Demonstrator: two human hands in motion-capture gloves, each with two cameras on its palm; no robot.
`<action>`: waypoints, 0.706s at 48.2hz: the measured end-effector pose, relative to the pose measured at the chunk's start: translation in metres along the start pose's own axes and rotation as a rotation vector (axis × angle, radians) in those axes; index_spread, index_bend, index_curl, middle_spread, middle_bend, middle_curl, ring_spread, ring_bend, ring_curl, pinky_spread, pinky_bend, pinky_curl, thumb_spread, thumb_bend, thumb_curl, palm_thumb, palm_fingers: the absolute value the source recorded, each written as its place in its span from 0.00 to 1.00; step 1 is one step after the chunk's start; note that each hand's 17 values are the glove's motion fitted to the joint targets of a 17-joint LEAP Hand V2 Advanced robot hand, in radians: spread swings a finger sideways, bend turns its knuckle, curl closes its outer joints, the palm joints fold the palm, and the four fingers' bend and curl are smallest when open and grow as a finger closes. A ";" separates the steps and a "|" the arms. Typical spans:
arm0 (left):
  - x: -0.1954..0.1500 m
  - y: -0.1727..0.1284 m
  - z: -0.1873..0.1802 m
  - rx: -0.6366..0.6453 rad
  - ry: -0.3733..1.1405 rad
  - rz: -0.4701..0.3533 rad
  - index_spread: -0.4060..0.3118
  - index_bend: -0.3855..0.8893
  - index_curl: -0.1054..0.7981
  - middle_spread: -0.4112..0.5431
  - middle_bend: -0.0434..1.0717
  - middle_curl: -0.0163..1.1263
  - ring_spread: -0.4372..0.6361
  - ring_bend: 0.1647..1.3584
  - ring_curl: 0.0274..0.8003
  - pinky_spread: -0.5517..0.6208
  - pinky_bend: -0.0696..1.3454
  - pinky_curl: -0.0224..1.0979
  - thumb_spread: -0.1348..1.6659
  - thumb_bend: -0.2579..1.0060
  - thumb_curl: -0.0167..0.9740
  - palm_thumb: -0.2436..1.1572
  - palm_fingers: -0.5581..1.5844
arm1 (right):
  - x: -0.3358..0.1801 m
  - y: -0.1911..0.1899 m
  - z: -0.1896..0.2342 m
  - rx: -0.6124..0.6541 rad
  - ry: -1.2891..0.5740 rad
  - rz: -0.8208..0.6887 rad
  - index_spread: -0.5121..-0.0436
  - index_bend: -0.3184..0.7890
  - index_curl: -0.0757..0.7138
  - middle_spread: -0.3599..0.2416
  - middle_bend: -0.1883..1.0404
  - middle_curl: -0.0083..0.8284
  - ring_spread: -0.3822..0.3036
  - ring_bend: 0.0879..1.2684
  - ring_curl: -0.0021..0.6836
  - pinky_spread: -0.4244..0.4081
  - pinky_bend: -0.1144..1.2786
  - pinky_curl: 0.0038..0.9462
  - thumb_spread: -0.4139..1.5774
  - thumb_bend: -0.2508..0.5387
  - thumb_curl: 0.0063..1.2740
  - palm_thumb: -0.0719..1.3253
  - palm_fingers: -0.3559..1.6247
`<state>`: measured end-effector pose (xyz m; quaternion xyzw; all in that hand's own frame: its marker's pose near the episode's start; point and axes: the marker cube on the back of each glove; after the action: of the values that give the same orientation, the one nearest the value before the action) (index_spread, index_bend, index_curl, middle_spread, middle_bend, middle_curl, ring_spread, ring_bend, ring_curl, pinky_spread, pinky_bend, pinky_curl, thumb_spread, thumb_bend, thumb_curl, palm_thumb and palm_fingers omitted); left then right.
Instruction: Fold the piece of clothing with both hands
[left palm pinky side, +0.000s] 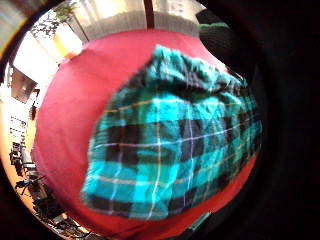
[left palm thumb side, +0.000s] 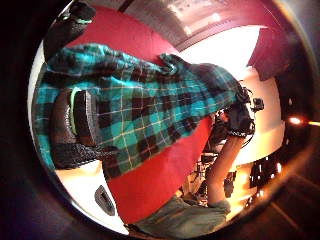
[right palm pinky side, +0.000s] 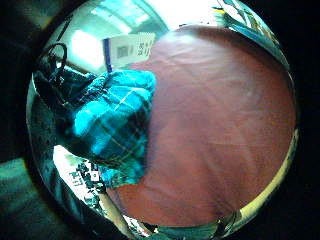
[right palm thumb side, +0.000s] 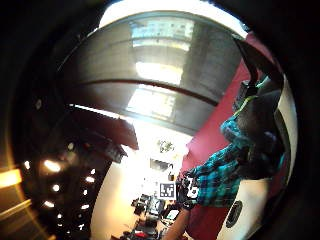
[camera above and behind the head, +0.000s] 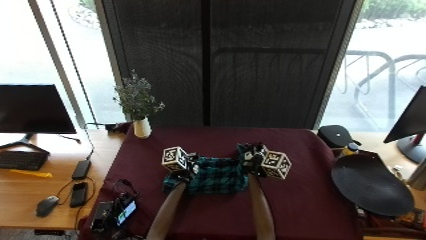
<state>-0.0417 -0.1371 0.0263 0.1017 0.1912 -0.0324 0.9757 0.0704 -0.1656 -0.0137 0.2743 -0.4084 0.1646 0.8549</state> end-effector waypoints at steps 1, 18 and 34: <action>0.001 0.000 -0.007 0.007 0.005 0.000 0.39 0.43 0.58 0.39 0.24 0.37 0.57 0.21 0.40 0.74 0.24 0.35 0.90 0.27 0.34 0.60 0.50 | -0.008 0.003 0.006 -0.011 -0.006 -0.024 0.48 0.54 0.64 0.19 0.00 0.33 0.19 0.40 0.65 0.14 0.55 0.40 0.48 0.36 0.48 0.84 0.68; -0.018 0.009 -0.116 0.295 0.215 -0.021 0.36 0.43 0.56 0.36 0.23 0.38 0.51 0.22 0.40 0.70 0.20 0.35 0.87 0.24 0.36 0.60 0.55 | -0.124 0.124 0.125 -0.366 0.117 -0.470 0.48 0.47 0.68 0.20 0.28 0.43 0.16 0.30 0.63 0.12 0.46 0.37 0.40 0.28 0.53 0.84 0.76; -0.051 0.008 -0.078 0.191 0.145 -0.128 0.32 0.43 0.56 0.33 0.21 0.39 0.47 0.19 0.41 0.68 0.18 0.35 0.86 0.22 0.38 0.61 0.59 | -0.075 0.208 0.228 -1.000 0.113 -0.565 0.47 0.44 0.69 0.24 0.28 0.46 0.15 0.31 0.64 0.11 0.46 0.37 0.38 0.27 0.55 0.82 0.77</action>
<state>-0.1169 -0.1116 -0.0230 0.1838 0.2633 -0.1054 0.9412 -0.2196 -0.1423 0.1140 -0.0739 -0.3011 -0.2685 0.9120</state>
